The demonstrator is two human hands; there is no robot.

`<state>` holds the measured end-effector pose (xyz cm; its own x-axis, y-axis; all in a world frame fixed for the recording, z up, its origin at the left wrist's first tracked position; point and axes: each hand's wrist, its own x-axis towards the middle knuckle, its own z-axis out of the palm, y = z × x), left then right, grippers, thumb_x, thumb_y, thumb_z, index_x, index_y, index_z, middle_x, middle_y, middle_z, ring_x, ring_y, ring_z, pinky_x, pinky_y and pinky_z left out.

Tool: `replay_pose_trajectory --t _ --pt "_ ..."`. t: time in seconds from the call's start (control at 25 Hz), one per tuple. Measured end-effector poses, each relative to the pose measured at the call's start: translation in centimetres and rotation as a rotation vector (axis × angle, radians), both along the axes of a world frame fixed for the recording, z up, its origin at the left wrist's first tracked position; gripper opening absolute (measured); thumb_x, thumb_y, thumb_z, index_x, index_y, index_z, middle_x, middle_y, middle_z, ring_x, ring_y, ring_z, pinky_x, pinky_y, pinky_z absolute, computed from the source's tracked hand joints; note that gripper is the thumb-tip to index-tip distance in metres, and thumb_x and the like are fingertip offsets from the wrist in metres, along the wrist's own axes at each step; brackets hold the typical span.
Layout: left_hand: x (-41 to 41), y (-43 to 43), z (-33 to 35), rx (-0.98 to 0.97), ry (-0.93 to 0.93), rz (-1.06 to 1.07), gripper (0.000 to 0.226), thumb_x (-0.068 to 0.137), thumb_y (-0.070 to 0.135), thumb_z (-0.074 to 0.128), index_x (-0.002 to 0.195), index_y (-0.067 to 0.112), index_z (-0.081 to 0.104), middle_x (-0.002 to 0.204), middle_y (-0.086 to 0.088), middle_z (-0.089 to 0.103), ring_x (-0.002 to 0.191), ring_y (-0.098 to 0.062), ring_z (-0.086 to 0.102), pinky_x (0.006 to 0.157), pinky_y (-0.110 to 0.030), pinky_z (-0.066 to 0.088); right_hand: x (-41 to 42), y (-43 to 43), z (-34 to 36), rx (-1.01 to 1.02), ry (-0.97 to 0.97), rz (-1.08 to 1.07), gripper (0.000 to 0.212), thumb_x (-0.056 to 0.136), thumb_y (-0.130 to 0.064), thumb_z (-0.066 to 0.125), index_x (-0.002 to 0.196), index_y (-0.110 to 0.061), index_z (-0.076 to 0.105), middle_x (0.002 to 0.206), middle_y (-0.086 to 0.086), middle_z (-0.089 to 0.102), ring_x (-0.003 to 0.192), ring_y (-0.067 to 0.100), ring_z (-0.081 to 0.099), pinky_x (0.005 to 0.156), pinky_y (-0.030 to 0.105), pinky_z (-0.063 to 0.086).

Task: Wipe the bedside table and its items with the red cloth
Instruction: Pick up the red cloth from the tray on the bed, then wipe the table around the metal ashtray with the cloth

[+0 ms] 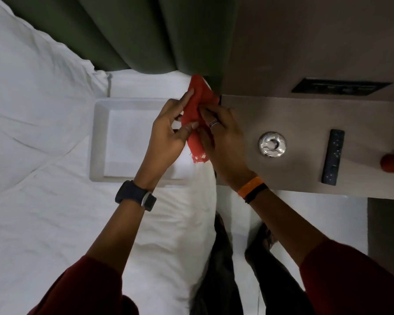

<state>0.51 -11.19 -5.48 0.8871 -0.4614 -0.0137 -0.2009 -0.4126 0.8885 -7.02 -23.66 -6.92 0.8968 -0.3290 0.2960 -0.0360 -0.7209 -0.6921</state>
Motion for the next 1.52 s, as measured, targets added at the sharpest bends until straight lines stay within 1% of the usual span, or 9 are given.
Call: replay_pose_trajectory --t 0.16,0.28,0.52,0.64,0.84,0.96,1.16,1.36,1.52 --pt "-3.5 -9.3 -1.6 -0.091 0.101 -0.117 0.062 0.096 0.009 0.064 0.151 0.024 0.041 0.119 0.003 0.058 0.101 0.01 0.059 0.093 -0.007 0.051 -5.1 -7.9 -0.1 0.231 0.069 -0.168 0.041 0.093 -0.012 0.067 0.134 -0.01 0.061 0.147 0.012 0.047 0.135 0.027 0.046 0.112 0.034 0.044" --pt "-7.7 -16.1 -7.7 -0.007 0.298 -0.225 0.057 0.101 0.001 0.055 0.153 0.018 0.039 0.126 -0.011 0.055 0.108 -0.02 0.061 0.103 -0.028 0.053 -8.8 -13.9 -4.7 0.535 0.292 -0.337 0.028 0.096 -0.022 0.067 0.123 -0.023 0.061 0.151 0.003 0.039 0.125 0.006 0.047 0.106 0.017 0.04" --pt "-12.9 -24.5 -21.3 -0.017 0.583 -0.314 0.058 0.1 -0.006 0.05 0.153 0.017 0.039 0.152 -0.006 0.049 0.129 -0.021 0.056 0.115 -0.034 0.047 -13.3 -22.3 -18.7 0.554 0.372 -0.54 0.03 0.097 -0.031 0.062 0.125 -0.021 0.059 0.139 0.005 0.055 0.117 0.016 0.06 0.107 0.041 0.052" --pt "-12.8 -24.4 -25.7 0.081 0.318 -0.247 0.052 0.093 0.002 0.056 0.144 0.008 0.05 0.143 0.003 0.055 0.125 -0.008 0.055 0.108 -0.021 0.048 -13.4 -24.4 -24.3 0.351 0.387 -0.343 0.038 0.097 -0.026 0.059 0.134 -0.018 0.058 0.145 0.008 0.053 0.13 0.026 0.054 0.111 0.04 0.047" --pt "-8.6 -22.6 -30.4 0.562 0.006 -0.405 0.094 0.078 0.029 0.084 0.154 0.009 0.034 0.159 -0.001 0.033 0.146 -0.031 0.033 0.121 -0.024 0.021 -14.7 -24.9 -30.0 -0.188 0.465 -0.012 0.056 0.102 -0.031 0.045 0.155 -0.02 0.033 0.165 0.006 0.029 0.155 0.028 0.024 0.124 0.06 0.017" --pt "-6.4 -23.7 -31.3 0.465 -0.07 -0.563 0.088 0.076 0.047 0.085 0.143 0.005 0.049 0.145 -0.01 0.056 0.132 -0.029 0.054 0.115 -0.043 0.042 -14.5 -23.7 -30.8 -0.168 0.374 -0.03 0.056 0.105 -0.03 0.04 0.155 -0.007 0.03 0.164 0.013 0.029 0.155 0.029 0.023 0.129 0.053 0.015" --pt "-7.1 -23.9 -31.4 0.227 -0.184 -0.417 0.063 0.076 0.043 0.082 0.118 0.0 0.065 0.115 -0.013 0.072 0.105 -0.023 0.065 0.102 -0.016 0.041 -10.0 -23.6 -31.6 -0.148 0.344 -0.097 0.051 0.107 -0.022 0.034 0.154 -0.005 0.03 0.163 0.014 0.032 0.154 0.032 0.024 0.129 0.046 0.018" --pt "-7.7 -23.4 -31.3 0.28 -0.123 -0.379 0.079 0.07 0.048 0.076 0.132 0.003 0.059 0.133 -0.012 0.066 0.122 -0.019 0.057 0.105 -0.015 0.031 -17.0 -19.7 -30.7 -0.061 0.411 -0.06 0.052 0.107 -0.023 0.03 0.155 -0.002 0.027 0.165 0.017 0.025 0.156 0.036 0.016 0.13 0.05 0.013" --pt "-7.9 -23.6 -32.0 0.237 -0.189 -0.385 0.06 0.079 0.045 0.079 0.122 0.007 0.064 0.119 -0.007 0.07 0.108 -0.019 0.062 0.1 -0.024 0.041 -10.6 -22.7 -31.2 -0.087 0.391 -0.124 0.052 0.107 -0.027 0.029 0.154 -0.004 0.031 0.164 0.015 0.031 0.155 0.035 0.022 0.129 0.048 0.018"
